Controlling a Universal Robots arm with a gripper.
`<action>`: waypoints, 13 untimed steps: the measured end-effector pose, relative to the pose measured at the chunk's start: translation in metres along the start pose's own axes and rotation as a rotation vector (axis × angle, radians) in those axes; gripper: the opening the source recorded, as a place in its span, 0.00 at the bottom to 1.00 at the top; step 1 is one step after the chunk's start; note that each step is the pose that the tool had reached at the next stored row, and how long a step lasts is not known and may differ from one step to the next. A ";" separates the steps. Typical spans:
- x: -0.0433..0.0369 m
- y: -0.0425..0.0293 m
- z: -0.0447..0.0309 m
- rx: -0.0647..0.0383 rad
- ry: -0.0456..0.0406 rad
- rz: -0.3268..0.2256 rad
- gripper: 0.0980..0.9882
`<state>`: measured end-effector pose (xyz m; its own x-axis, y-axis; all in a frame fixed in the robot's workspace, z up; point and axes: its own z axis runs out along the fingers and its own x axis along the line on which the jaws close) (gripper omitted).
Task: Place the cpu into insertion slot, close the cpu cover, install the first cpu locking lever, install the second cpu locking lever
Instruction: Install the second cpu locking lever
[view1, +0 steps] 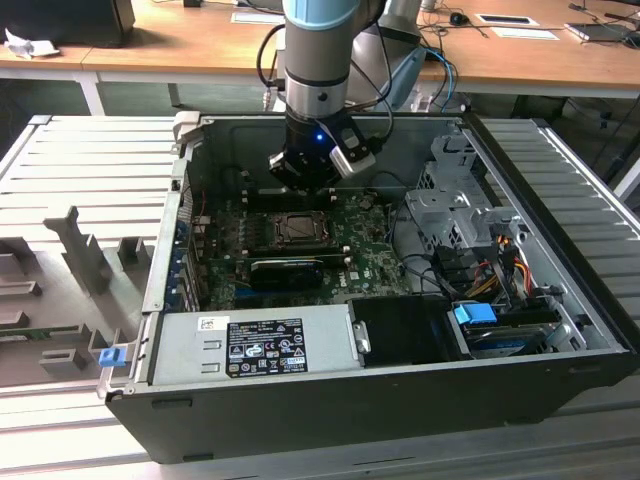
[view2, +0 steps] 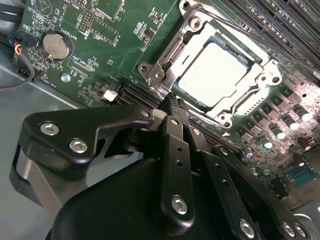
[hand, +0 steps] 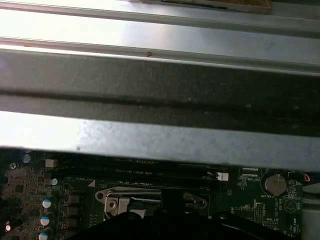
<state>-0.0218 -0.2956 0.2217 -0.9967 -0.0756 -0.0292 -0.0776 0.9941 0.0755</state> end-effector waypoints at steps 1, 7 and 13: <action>0.0000 0.0000 -0.0006 0.000 -0.0001 0.000 0.01; -0.0001 -0.0014 -0.0071 0.000 -0.0001 0.000 0.01; 0.0002 -0.0060 -0.0074 0.000 -0.0002 0.000 0.01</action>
<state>-0.0217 -0.3022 0.2287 -0.9967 -0.0757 -0.0294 -0.0777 0.9941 0.0756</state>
